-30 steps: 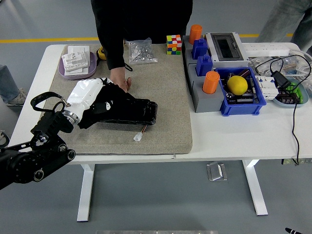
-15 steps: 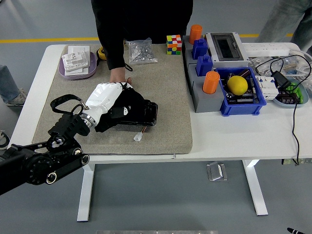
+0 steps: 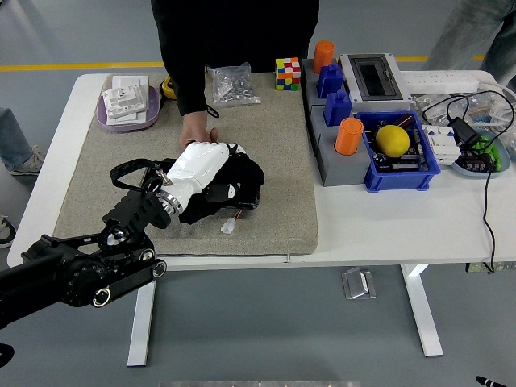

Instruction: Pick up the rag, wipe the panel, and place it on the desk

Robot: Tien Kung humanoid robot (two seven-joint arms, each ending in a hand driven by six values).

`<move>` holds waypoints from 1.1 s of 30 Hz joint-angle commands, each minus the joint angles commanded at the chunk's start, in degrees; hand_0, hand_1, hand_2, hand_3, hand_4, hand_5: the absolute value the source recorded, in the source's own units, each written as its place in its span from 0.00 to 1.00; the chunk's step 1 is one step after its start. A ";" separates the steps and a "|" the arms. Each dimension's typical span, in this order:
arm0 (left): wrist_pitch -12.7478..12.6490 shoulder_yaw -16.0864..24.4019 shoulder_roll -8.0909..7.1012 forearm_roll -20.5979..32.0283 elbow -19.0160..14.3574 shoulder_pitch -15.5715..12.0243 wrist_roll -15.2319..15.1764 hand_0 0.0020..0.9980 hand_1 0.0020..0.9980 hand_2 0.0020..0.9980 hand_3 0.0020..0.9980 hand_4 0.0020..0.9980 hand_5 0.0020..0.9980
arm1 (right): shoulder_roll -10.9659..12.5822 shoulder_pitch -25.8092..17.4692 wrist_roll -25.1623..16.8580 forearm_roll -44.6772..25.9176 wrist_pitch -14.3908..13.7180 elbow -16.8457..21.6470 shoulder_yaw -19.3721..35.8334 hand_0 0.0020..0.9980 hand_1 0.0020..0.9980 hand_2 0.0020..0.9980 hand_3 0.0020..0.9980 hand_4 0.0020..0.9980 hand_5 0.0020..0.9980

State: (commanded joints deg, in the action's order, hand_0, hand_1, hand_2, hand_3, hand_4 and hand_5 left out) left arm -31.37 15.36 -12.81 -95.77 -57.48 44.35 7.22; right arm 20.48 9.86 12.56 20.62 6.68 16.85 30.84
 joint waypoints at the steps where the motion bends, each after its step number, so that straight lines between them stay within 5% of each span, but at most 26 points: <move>1: 0.01 -0.23 0.18 0.06 -0.05 0.10 0.02 0.25 0.18 0.68 0.67 0.50 0.09 | 0.01 0.04 0.02 0.03 0.00 0.01 -0.05 0.79 0.69 0.72 0.66 1.00 0.57; 18: 0.11 -1.00 2.57 -0.04 0.54 0.47 0.64 0.25 0.18 0.68 0.68 0.51 0.09 | 0.02 0.17 0.24 -0.17 0.10 -0.08 -0.64 0.79 0.69 0.72 0.66 1.00 0.57; 33: 0.03 1.09 0.91 -0.39 2.57 0.08 0.65 0.24 0.18 0.68 0.68 0.51 0.09 | -0.31 0.11 0.32 -0.11 -0.18 -0.11 -0.32 0.79 0.69 0.72 0.66 1.00 0.57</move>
State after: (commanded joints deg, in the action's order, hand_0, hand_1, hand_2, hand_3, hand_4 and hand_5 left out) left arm -31.35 16.45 -11.90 -96.17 -54.91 44.43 7.87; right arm 20.17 9.98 12.88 20.51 6.50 16.74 30.52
